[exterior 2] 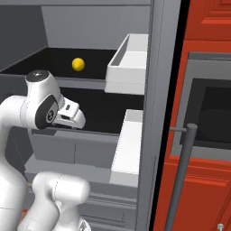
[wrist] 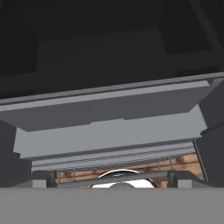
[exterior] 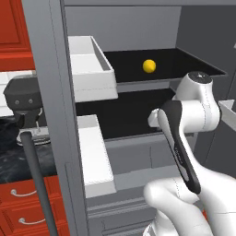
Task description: Retrieve a lemon from the fridge and place it on the cutting board with the fish.
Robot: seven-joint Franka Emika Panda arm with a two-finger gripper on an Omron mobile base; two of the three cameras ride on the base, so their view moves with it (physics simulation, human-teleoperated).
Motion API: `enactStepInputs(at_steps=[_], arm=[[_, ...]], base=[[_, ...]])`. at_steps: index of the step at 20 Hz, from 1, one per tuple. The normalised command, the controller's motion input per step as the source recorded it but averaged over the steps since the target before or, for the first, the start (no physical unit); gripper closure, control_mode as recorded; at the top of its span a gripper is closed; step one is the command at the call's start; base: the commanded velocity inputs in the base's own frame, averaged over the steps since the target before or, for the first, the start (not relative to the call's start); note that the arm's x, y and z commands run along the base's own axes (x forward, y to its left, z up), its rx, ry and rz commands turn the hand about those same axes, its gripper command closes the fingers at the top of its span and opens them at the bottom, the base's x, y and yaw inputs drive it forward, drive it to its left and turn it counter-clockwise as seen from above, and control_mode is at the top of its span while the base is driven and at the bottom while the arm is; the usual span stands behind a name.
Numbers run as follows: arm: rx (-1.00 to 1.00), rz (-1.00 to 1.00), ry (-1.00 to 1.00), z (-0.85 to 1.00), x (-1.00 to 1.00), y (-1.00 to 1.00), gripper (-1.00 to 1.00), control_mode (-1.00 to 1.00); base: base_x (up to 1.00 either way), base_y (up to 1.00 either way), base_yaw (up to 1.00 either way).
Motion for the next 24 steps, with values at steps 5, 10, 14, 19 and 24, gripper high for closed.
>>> enactStepInputs(at_steps=[5, 10, 14, 19, 24], arm=[[0.00, 0.00, -0.09, 0.19, -0.01, 0.07, -1.00, -1.00], [-0.08, 0.05, -0.27, 0.65, -0.08, -0.09, -1.00, -1.00], [-0.15, 0.01, -0.19, 0.97, -0.07, 0.02, -1.00, -1.00], [-0.02, 0.00, -0.29, 0.73, -0.06, 0.10, -1.00, -1.00], [0.07, 0.00, -0.11, 0.18, 0.00, 0.05, -1.00, -1.00]], base=[[0.00, 0.00, 0.00], [0.00, 0.00, 0.00], [0.00, 0.00, 0.00], [0.00, 0.00, 0.00], [0.00, 0.00, 0.00]])
